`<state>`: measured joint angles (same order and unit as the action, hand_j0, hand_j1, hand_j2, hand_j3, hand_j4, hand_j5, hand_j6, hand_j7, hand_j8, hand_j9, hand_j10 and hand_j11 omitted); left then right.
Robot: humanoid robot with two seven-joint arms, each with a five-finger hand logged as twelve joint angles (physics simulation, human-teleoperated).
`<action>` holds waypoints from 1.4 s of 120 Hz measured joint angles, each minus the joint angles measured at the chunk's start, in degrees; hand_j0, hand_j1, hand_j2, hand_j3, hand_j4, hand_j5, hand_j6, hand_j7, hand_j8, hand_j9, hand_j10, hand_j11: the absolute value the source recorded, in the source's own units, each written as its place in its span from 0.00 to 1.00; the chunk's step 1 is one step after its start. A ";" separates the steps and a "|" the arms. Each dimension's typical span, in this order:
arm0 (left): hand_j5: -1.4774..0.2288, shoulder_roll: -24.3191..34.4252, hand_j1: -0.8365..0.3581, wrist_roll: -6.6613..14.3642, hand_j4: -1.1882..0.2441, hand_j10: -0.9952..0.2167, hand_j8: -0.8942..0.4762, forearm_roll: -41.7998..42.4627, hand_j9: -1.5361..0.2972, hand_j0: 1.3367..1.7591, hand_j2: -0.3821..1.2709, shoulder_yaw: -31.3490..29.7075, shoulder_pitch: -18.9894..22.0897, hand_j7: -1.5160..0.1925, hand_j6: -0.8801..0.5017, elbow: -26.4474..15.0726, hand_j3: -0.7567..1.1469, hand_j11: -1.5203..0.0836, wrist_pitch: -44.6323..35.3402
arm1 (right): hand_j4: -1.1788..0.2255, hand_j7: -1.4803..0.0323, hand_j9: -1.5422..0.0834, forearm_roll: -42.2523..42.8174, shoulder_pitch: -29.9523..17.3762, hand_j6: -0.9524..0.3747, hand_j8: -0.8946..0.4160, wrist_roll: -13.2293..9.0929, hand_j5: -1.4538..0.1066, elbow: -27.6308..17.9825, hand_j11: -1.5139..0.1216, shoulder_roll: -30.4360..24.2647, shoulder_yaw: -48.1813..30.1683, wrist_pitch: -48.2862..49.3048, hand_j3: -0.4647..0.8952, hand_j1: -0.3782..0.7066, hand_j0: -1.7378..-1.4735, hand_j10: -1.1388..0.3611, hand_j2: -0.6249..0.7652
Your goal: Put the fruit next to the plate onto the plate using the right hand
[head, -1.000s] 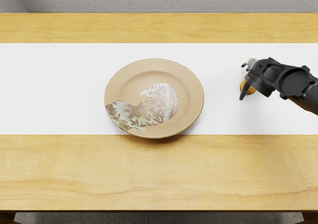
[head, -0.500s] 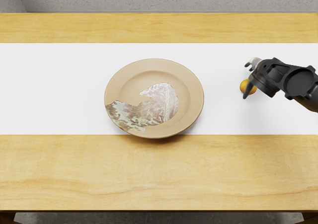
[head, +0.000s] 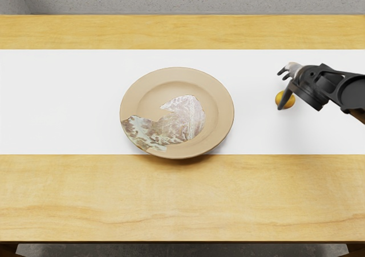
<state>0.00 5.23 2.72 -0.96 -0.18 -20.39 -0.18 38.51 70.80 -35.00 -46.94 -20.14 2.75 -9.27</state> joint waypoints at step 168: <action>0.87 0.00 0.99 0.01 0.83 0.82 0.65 0.00 0.84 0.76 0.23 0.00 0.00 0.89 0.64 0.00 0.40 0.95 0.00 | 0.60 0.69 0.68 -0.03 -1.19 0.46 0.42 0.00 0.65 -3.16 0.66 -1.67 1.56 -2.27 0.34 0.40 0.30 0.53 0.40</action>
<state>0.00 5.24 2.72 -0.96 -0.18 -20.39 -0.18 38.48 69.61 -35.00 -50.10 -21.81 4.31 -11.54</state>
